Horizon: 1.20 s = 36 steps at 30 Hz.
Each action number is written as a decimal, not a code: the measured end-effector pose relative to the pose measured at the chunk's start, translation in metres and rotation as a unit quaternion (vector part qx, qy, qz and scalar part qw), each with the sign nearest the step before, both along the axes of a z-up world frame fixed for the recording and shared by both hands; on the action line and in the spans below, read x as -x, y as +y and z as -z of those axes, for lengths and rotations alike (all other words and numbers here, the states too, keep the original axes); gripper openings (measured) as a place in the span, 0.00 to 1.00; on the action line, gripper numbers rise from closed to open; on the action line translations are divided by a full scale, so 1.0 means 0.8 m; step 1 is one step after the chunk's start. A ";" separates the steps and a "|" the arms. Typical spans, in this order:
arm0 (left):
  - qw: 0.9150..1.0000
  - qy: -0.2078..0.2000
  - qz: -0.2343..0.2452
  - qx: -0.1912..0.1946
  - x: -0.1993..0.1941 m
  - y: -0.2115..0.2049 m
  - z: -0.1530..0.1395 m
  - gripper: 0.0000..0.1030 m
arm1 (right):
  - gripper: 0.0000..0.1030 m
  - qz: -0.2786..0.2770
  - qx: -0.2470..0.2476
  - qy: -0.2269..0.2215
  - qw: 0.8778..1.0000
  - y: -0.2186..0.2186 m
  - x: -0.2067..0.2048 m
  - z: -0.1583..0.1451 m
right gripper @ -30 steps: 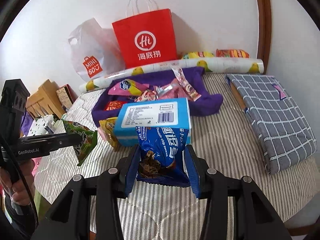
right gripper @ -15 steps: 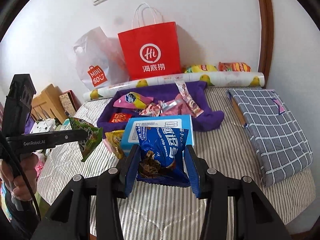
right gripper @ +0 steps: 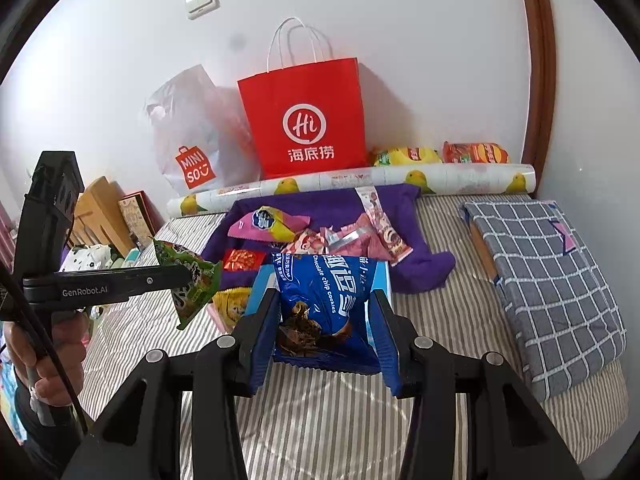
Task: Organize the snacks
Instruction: 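Carry the blue packet and green bag over the purple towel with both tools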
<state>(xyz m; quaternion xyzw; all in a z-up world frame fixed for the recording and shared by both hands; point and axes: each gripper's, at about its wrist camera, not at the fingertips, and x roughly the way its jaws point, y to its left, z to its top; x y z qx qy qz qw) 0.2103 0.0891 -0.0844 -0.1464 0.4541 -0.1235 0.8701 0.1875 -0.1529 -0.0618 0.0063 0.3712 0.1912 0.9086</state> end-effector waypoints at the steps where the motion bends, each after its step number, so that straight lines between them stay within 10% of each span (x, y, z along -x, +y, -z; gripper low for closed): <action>1: 1.000 -0.001 0.000 -0.001 -0.004 0.000 -0.001 0.30 | 0.43 0.000 0.000 0.000 1.000 0.000 -0.003 -0.001; 36: 1.000 -0.006 -0.002 -0.014 -0.133 0.001 -0.008 0.30 | 0.43 0.010 -0.002 -0.010 1.000 0.021 -0.157 0.002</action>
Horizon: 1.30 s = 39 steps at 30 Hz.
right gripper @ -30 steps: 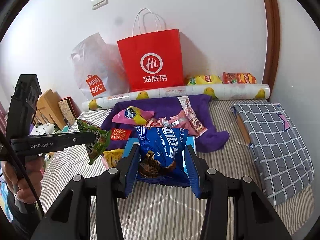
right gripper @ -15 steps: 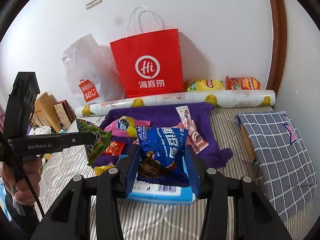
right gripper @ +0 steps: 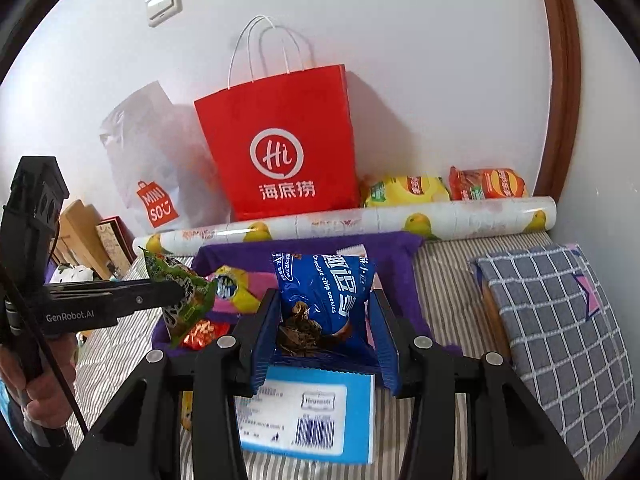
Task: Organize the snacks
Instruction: 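Carry the blue packet and green bag over the purple towel with both tools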
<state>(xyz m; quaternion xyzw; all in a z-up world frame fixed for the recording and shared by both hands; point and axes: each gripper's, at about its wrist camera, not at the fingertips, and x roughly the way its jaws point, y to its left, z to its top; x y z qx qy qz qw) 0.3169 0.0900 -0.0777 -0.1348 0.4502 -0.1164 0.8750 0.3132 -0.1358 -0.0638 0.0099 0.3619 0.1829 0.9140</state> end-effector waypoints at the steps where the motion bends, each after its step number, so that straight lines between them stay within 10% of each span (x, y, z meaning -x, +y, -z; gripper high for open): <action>1: 1.000 -0.002 0.001 0.001 -0.004 -0.001 -0.002 0.30 | 0.43 0.000 -0.002 -0.002 1.000 0.000 -0.002 -0.001; 17: 1.000 -0.006 0.006 0.014 -0.074 -0.003 0.003 0.30 | 0.43 -0.002 0.013 -0.013 1.000 0.011 -0.071 -0.020; 39: 0.998 0.058 -0.007 -0.016 -0.118 0.000 0.074 0.30 | 0.43 -0.042 0.017 0.067 0.997 0.045 -0.119 0.086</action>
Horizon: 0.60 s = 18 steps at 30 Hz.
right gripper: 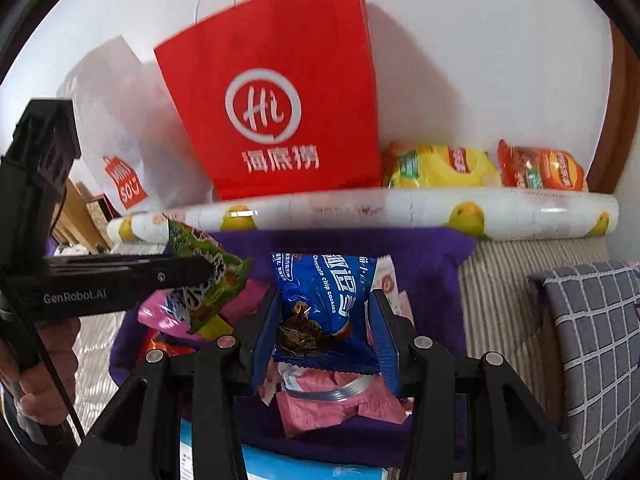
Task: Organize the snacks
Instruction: 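Carry the blue packet and green bag over the purple towel with both tools, then lower and open the right tool while the left tool releases the green bag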
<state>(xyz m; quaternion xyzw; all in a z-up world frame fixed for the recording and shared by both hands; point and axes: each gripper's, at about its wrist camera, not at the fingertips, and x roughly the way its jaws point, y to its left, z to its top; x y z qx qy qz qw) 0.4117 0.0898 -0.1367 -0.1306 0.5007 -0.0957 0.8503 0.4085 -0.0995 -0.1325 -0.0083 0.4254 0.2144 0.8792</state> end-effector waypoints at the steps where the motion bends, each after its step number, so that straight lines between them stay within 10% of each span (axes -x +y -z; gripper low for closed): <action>1: 1.000 0.003 0.002 0.000 -0.001 -0.001 0.002 0.30 | 0.43 0.001 0.002 0.002 1.000 0.001 -0.001 0.003; 18: 1.000 0.027 0.006 -0.008 -0.011 -0.011 0.021 0.30 | 0.45 0.006 0.019 0.030 0.999 -0.003 -0.010 0.031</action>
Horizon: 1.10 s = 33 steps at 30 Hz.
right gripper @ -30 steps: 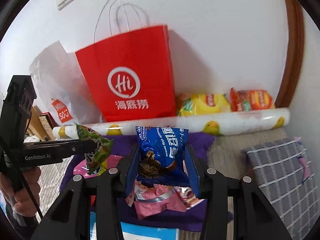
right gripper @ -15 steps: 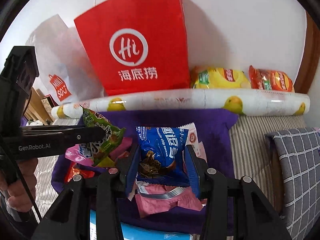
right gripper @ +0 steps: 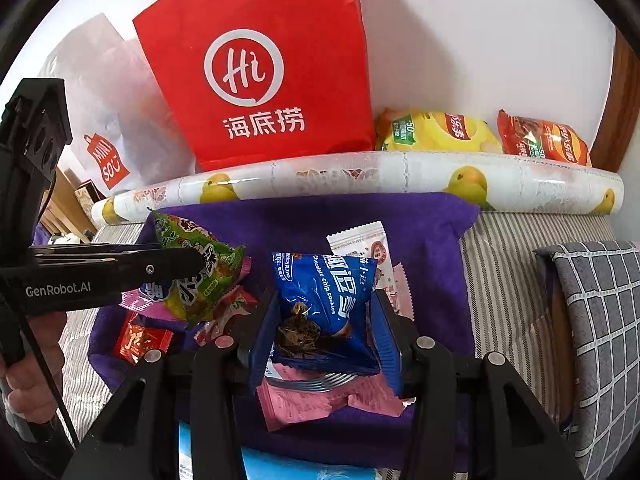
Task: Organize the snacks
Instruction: 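Lower and open the right tool while the left tool releases the green bag, then withdraw both tools from the towel back toward the remaining snacks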
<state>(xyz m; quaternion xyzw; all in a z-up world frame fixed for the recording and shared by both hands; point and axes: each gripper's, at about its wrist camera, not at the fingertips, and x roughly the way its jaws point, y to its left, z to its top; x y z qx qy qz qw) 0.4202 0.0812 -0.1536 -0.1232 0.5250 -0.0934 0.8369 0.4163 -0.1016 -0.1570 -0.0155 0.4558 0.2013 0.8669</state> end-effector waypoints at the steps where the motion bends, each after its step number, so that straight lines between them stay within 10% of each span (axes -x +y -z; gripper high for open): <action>1: 1.000 0.002 0.001 0.000 0.000 0.000 0.001 0.30 | 0.45 0.001 0.001 -0.001 1.000 0.001 -0.001 0.000; 10: 1.000 -0.001 0.004 0.004 0.001 0.002 -0.003 0.30 | 0.60 -0.007 0.014 -0.023 1.000 0.005 0.012 -0.016; 17: 1.000 -0.020 0.000 -0.002 0.011 0.005 -0.027 0.60 | 0.63 0.003 0.017 -0.038 0.999 0.002 0.043 -0.042; 33: 0.999 -0.037 -0.007 0.015 0.051 0.022 -0.084 0.62 | 0.66 0.025 -0.009 -0.021 0.999 0.004 0.131 -0.070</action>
